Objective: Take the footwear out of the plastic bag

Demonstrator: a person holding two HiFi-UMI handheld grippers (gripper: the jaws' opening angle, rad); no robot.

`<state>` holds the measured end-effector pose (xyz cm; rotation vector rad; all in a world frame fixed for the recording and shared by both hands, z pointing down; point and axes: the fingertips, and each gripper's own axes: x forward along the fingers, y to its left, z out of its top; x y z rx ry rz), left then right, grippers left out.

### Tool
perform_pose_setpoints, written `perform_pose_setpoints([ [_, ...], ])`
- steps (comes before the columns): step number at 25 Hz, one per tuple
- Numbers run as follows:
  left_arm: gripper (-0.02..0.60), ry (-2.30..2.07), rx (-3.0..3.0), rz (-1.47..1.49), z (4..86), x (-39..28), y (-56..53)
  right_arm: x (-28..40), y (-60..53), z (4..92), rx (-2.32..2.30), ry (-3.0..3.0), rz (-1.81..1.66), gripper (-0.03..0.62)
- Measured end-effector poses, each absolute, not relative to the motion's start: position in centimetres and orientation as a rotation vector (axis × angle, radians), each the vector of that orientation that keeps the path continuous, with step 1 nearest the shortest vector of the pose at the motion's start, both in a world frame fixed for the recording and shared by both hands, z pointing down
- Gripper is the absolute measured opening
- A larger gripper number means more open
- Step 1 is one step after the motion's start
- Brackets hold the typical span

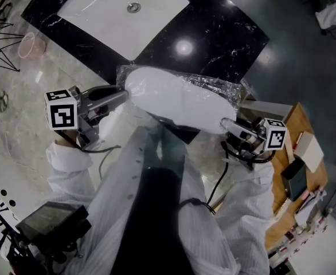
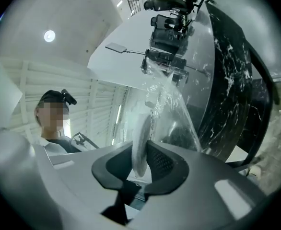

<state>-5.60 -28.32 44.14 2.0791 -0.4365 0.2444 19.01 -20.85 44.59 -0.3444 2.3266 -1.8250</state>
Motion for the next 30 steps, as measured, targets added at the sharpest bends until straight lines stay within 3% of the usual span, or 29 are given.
perform_pose_setpoints([
  [5, 0.012, -0.51, 2.118, 0.213, 42.2, -6.8, -29.0, 21.5, -20.4, 43.0, -0.479, 2.327, -1.771, 0.081],
  [21, 0.006, -1.016, 2.071, 0.141, 38.2, -14.7, -32.0, 34.2, -18.3, 37.9, -1.197, 2.192, -1.427, 0.08],
  [30, 0.008, -1.31, 2.153, 0.036, 33.8, -11.3, -33.0, 28.9, -23.0, 33.2, -1.671, 2.185, -0.967, 0.078],
])
